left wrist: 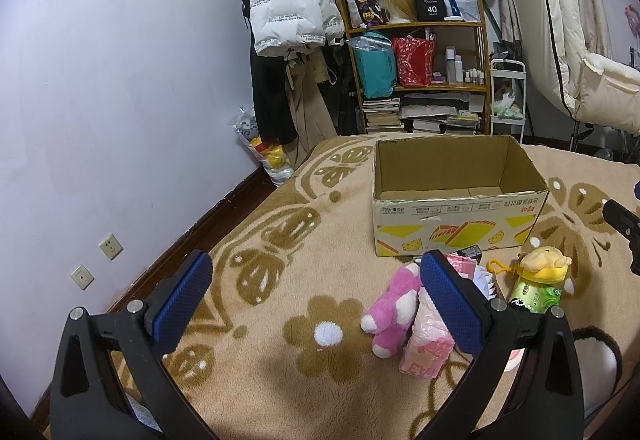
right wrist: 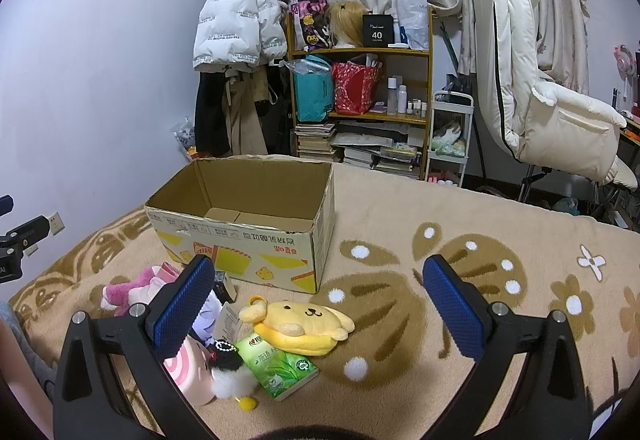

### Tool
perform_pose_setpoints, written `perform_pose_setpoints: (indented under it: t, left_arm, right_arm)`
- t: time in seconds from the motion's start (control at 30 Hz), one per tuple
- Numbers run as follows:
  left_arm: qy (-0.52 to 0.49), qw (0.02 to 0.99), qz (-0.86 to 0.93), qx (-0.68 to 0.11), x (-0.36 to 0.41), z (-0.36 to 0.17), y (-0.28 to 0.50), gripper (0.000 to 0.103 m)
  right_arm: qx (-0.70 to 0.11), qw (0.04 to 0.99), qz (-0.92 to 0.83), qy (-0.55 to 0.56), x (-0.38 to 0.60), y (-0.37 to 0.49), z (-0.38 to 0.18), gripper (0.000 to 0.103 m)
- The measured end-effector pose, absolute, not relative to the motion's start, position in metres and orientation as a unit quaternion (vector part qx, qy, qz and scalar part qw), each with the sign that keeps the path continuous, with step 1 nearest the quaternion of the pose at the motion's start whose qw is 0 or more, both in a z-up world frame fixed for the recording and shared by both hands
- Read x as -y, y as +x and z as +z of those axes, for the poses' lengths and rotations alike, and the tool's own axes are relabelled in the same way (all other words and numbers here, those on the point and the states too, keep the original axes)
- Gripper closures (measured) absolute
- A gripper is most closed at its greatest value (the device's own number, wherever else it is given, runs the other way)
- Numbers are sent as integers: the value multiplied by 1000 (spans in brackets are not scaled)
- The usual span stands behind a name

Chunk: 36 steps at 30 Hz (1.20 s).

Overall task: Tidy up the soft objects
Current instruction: 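Grasp the pink plush bear with the left tool while the right tool grasps the yellow dog plush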

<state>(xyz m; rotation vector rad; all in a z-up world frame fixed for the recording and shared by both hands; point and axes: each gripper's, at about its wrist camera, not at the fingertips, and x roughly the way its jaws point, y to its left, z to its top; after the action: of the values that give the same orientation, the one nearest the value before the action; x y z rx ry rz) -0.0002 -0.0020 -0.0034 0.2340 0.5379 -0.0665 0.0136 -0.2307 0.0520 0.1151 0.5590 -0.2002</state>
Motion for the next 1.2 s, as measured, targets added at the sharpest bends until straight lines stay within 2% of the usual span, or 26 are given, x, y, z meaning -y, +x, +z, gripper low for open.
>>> perform_pose_setpoints:
  t: [0.7,1.2]
  left_arm:
    - [129,955,-38,-265,7,-5,2,0]
    - [168,938,-58,-297,25,-20,44,0]
  right_arm:
    - [-288,951,-100,53,233,10,33,0]
    - [-359,924,-116,62,244,35,17,0]
